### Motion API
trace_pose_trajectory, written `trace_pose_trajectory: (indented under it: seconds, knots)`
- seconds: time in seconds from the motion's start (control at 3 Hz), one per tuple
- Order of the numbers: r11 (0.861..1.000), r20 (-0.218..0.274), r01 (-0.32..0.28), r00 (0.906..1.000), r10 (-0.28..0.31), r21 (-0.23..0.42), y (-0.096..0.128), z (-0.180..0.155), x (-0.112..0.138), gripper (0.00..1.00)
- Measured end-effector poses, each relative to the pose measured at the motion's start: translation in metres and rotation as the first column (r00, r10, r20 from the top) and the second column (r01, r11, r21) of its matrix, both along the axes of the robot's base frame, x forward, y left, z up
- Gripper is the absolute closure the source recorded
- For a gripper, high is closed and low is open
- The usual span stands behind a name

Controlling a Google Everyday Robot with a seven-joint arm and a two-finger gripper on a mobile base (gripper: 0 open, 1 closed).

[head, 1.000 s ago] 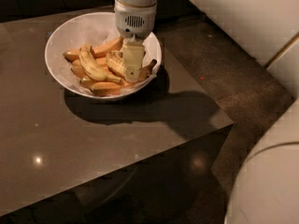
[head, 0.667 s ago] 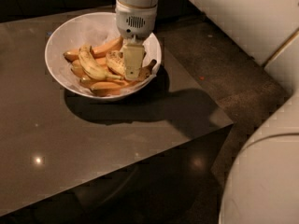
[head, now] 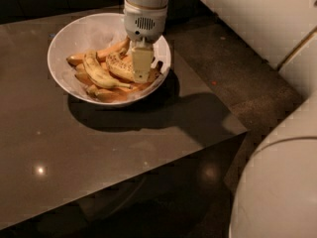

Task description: Pick banana from white bowl

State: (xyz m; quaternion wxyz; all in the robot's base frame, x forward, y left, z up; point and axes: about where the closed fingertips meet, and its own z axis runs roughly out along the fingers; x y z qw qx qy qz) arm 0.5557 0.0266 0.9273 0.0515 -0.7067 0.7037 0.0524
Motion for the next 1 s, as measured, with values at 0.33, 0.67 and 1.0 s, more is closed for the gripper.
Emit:
trace_pose_trajectory:
  seconds: [0.33,0.67,1.0]
  knots:
    - [1.000,0.000,0.000,1.0000,0.000,0.000,0.000,0.000,0.000,1.00]
    - [0.999,0.062,0.014,0.9979,-0.017,0.053,-0.002,0.010,0.003,1.00]
    - [0.991,0.132,0.041,0.9895,-0.059,0.131,-0.017,0.031,-0.002,1.00]
